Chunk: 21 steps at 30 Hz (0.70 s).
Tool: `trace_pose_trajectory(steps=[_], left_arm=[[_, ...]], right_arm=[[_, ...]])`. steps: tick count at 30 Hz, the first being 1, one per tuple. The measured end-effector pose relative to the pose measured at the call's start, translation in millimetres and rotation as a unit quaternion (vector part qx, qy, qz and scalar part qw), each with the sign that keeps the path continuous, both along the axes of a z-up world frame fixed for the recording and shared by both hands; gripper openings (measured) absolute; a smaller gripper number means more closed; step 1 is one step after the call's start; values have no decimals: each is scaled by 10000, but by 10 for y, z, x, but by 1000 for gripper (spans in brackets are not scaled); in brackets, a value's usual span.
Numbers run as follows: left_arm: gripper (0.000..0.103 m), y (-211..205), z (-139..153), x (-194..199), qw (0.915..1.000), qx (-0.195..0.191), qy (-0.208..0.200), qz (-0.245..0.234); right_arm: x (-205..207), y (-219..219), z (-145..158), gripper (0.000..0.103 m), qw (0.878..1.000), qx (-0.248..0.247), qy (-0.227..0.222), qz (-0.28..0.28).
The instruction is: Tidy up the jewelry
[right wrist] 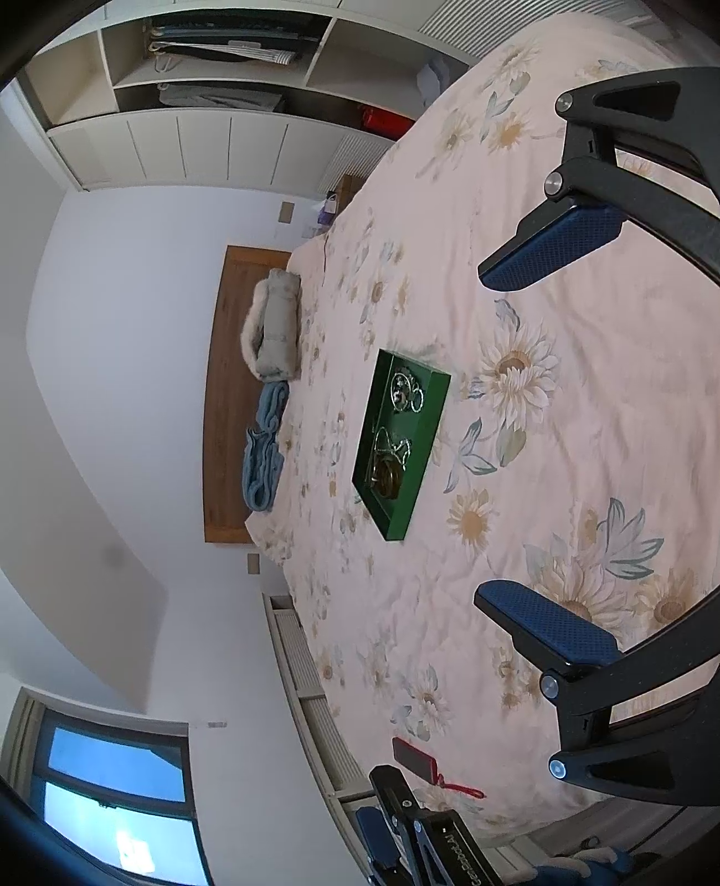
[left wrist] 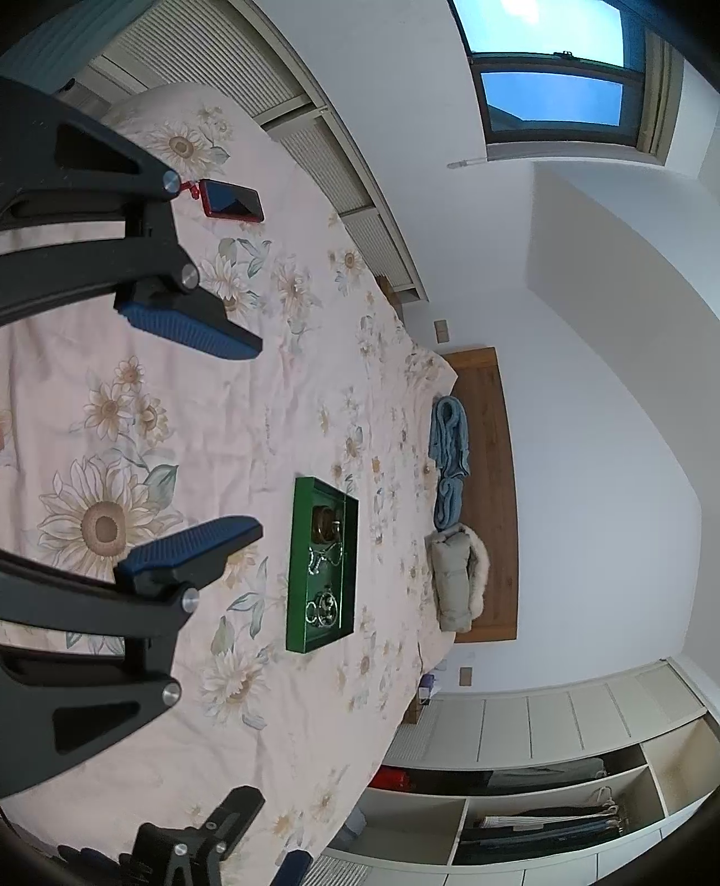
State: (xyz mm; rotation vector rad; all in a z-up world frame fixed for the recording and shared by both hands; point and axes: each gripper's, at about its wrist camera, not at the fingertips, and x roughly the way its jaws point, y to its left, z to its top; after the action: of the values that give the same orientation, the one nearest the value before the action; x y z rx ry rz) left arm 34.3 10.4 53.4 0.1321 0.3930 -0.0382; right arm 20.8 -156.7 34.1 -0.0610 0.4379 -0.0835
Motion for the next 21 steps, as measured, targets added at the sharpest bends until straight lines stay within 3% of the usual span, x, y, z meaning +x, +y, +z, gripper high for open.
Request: trace_pose_trajectory(steps=[21], left_arm=[[57, -19, -172, 177, 9998, 82, 202, 27]], right_arm=[[154, -109, -169, 103, 9997, 14, 170, -152]])
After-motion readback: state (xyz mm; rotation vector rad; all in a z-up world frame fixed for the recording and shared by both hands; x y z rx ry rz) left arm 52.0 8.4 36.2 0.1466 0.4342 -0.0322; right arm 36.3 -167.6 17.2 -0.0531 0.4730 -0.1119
